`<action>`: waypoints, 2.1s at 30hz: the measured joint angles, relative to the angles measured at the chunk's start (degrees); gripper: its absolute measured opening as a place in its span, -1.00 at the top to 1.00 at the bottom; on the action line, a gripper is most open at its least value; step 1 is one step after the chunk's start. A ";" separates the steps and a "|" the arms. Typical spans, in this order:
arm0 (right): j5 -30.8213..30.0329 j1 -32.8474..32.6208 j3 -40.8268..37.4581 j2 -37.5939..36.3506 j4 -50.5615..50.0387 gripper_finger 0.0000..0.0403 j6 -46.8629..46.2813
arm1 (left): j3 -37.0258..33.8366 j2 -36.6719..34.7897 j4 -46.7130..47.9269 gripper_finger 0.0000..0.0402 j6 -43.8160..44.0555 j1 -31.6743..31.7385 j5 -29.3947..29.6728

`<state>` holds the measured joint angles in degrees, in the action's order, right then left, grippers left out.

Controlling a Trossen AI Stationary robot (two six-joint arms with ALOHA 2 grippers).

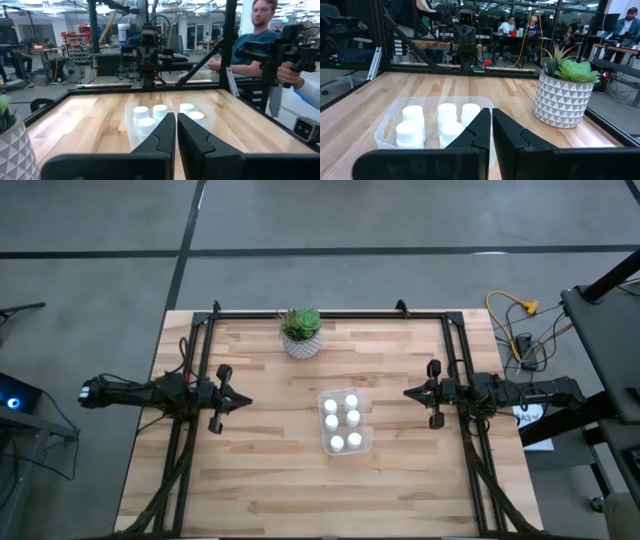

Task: Pick and place pill bottles into a basket
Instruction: Return to Home Position

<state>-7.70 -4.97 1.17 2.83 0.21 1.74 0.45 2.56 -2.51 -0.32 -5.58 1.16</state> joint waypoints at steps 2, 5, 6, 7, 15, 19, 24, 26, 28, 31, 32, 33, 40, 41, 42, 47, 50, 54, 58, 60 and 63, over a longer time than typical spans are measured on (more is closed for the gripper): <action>0.01 0.01 0.00 -0.02 0.00 0.96 0.32 | 0.00 0.07 0.13 1.00 0.00 0.00 0.47; 0.02 0.01 0.00 -0.03 0.00 0.96 1.12 | -0.02 0.05 0.03 1.00 -0.02 0.00 1.02; 0.02 0.02 0.00 -0.04 -0.01 0.96 1.33 | -0.02 0.01 0.05 1.00 -0.09 0.00 1.10; 0.02 0.02 0.00 -0.04 -0.01 0.96 1.45 | -0.02 -0.10 0.05 1.00 -0.35 0.00 1.14; 0.10 0.02 0.00 -0.02 0.00 0.96 1.41 | -0.07 0.45 0.08 1.00 -0.58 0.00 1.24; 0.11 0.02 0.00 -0.04 0.00 0.96 1.92 | -0.09 0.56 0.02 1.00 -2.78 -0.02 5.22; 0.15 0.00 0.00 0.01 0.00 0.96 1.50 | -0.11 0.73 -0.01 1.00 -3.04 0.00 5.82; 0.15 0.01 0.00 0.00 -0.02 0.96 1.41 | -0.11 0.71 0.01 1.00 -3.04 0.00 5.82; 0.15 0.01 0.00 0.00 0.00 0.96 1.39 | -0.11 0.80 0.02 1.00 -3.04 0.00 5.80; 0.15 0.02 0.00 0.00 0.00 0.96 1.26 | -0.13 0.75 -0.01 1.00 -3.04 0.00 5.80; 0.15 0.00 0.00 0.00 0.00 0.96 1.26 | -0.13 0.79 0.01 1.00 -3.04 0.00 5.80; 0.15 0.02 0.00 0.00 0.00 0.96 1.26 | -0.15 0.84 0.01 1.00 -3.04 0.00 5.80; 0.15 0.02 0.00 0.00 0.00 0.96 1.26 | -0.15 0.77 0.01 1.00 -3.06 0.00 5.76; 0.15 0.00 0.00 0.00 0.00 0.96 1.28 | -0.15 0.77 0.01 1.00 -3.06 0.00 5.76; 0.15 0.01 0.00 0.00 0.00 0.96 1.41 | -0.17 0.80 0.01 1.00 -3.06 0.00 5.76; 0.14 0.02 0.00 0.00 0.00 0.96 1.41 | -0.17 0.77 0.03 1.00 -3.06 0.00 5.71; 0.14 0.02 0.00 0.00 0.00 0.96 1.31 | -0.17 0.79 0.02 1.00 -3.06 0.00 5.69; 0.13 0.02 0.00 -0.02 0.00 0.96 1.36 | -0.17 0.77 0.01 1.00 -3.06 0.00 5.69; 0.13 0.02 0.00 -0.02 0.01 0.96 1.40 | -0.17 0.77 0.01 1.00 -3.06 0.00 5.69; 0.13 0.01 0.00 -0.02 0.00 0.96 1.31 | -0.17 0.77 0.01 1.00 -3.06 0.00 5.69; 0.13 0.02 0.00 -0.02 0.00 0.96 1.37 | -0.17 0.80 0.01 1.00 -3.06 0.00 5.69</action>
<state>-7.57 -4.95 1.17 2.81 0.21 3.11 0.27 3.35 -2.50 -3.38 -5.58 6.85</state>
